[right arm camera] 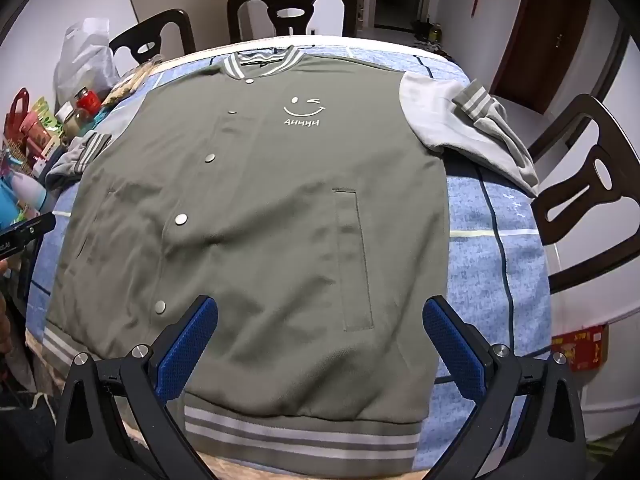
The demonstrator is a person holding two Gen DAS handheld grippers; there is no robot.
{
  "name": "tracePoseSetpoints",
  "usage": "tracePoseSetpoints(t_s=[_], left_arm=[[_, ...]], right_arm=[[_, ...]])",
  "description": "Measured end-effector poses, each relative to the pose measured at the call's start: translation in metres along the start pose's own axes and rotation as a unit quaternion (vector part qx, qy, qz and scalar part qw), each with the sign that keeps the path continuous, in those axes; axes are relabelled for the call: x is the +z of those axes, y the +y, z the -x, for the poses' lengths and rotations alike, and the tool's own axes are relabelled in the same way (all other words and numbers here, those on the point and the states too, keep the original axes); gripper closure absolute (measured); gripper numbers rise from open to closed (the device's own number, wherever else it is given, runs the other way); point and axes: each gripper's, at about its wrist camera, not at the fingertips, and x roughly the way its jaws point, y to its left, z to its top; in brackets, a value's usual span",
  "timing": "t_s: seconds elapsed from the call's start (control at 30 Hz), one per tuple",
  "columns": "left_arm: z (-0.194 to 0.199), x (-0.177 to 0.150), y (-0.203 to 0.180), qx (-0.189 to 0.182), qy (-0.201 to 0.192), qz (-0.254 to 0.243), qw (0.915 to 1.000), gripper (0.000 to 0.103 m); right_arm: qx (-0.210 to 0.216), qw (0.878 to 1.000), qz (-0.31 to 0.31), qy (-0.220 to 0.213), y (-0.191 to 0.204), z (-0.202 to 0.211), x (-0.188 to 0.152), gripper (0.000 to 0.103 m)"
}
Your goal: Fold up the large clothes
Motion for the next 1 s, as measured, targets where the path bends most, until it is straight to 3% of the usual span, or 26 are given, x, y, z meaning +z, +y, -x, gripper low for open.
tracePoseSetpoints(t_s=[0.27, 0.6, 1.0], left_arm=[[0.001, -0.001, -0.001, 0.004, 0.005, -0.001, 1.0, 0.002], [-0.014, 0.001, 0.008, -0.02, 0.037, 0.012, 0.999, 0.002], [-0.012, -0.002, 0.01, -0.012, 0.031, 0.003, 0.9995, 0.002]], right_arm=[[0.002, 1.0, -0.004, 0.01, -0.003, -0.002, 0.004, 0.0], [0.003, 1.0, -0.006, 0.004, -0.007, -0.002, 0.007, 0.0], [0.009, 1.0, -0.004, 0.001, 0.011, 0.002, 0.009, 0.001]])
